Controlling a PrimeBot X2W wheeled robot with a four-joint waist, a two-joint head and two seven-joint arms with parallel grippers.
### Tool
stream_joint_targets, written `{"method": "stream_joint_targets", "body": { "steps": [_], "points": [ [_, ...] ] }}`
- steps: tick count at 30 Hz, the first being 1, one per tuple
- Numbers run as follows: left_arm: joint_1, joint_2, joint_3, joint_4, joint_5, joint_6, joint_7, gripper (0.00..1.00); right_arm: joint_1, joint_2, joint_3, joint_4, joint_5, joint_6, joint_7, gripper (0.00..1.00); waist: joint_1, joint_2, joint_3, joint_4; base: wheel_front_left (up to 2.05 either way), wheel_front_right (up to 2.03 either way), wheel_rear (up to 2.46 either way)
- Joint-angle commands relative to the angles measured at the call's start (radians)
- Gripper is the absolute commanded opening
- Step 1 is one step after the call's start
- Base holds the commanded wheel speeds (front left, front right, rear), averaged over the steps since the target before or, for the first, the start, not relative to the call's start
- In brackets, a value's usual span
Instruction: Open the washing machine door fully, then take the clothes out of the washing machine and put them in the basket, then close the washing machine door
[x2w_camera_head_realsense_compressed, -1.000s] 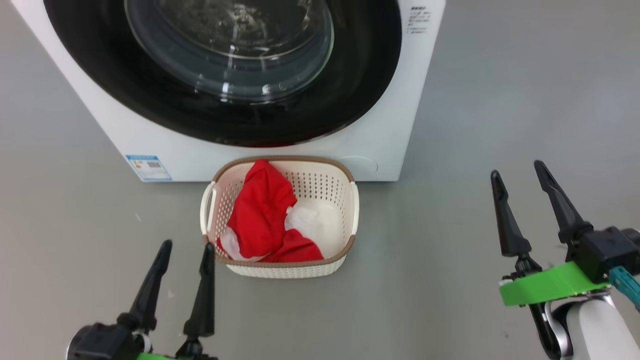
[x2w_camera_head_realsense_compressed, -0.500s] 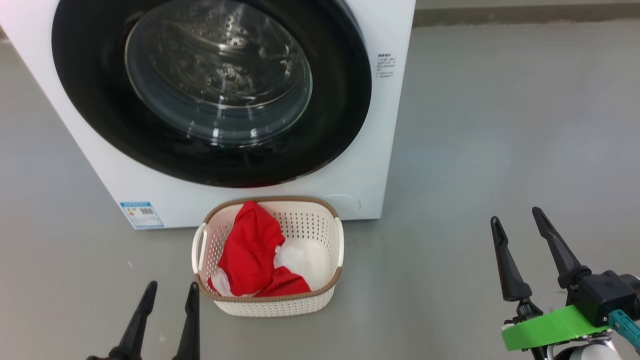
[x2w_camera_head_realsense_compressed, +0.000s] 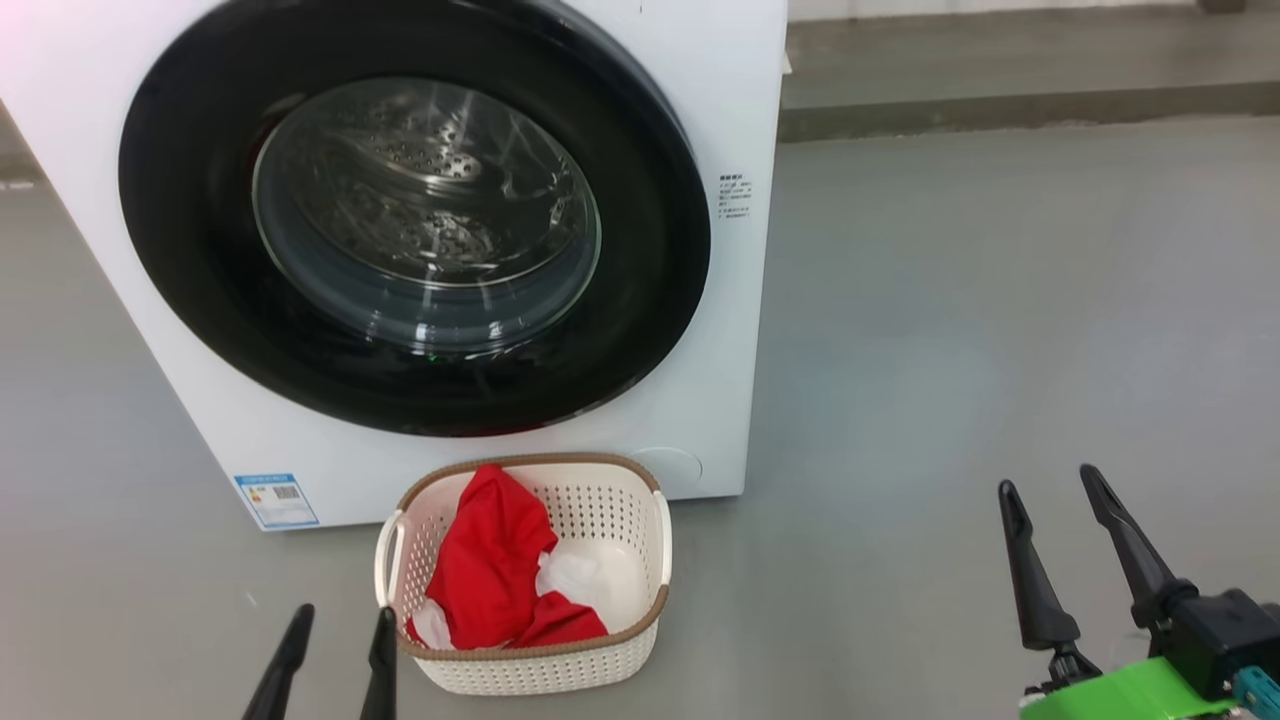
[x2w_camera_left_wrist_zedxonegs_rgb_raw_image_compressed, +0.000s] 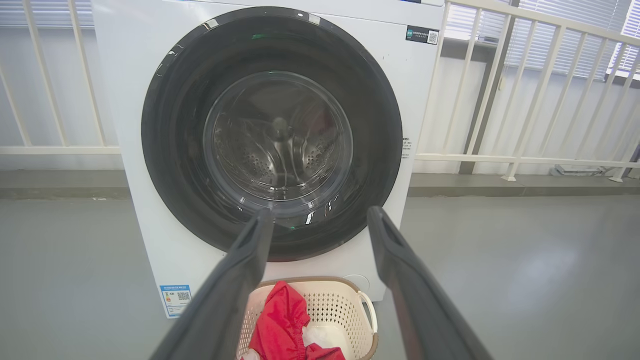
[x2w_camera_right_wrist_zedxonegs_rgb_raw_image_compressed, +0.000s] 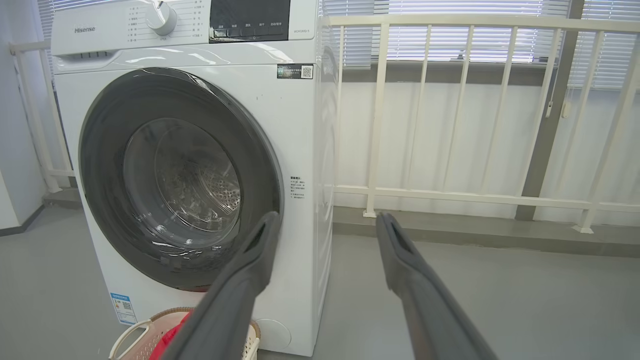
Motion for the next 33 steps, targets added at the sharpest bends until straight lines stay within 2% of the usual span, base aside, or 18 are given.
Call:
{"method": "stream_joint_targets", "body": {
  "steps": [1,21,22,30,33],
  "points": [
    [-0.011,0.011,0.026,-0.015,-0.004,-0.008,-0.008,1.0,-0.007,-0.009,0.014,-0.029,0.003,-0.004,0.001,1.0,0.0,0.0,-0.01,-0.003,0.0,0.0,0.0],
    [-0.008,0.032,0.038,-0.005,0.002,-0.013,-0.008,1.0,0.002,-0.009,0.013,-0.029,-0.005,-0.004,0.001,1.0,0.0,0.0,-0.007,0.009,0.0,0.0,0.0],
    [0.019,0.023,0.003,0.021,-0.006,-0.007,0.0,0.0,0.026,0.003,-0.009,-0.001,0.0,0.0,0.0,0.0,0.0,0.0,-0.007,0.009,0.0,0.0,0.0],
    [0.039,-0.005,-0.012,0.121,-0.005,-0.007,0.008,0.0,0.077,0.025,-0.008,0.108,0.002,0.0,0.0,0.0,0.0,0.0,-0.007,0.01,0.0,0.0,0.0],
    [0.031,-0.005,-0.009,0.126,-0.038,-0.007,0.018,0.0,0.07,0.025,-0.009,0.112,0.037,0.0,0.01,0.0,0.0003,0.0,-0.005,0.01,0.0,0.0,0.0]
  ]
}}
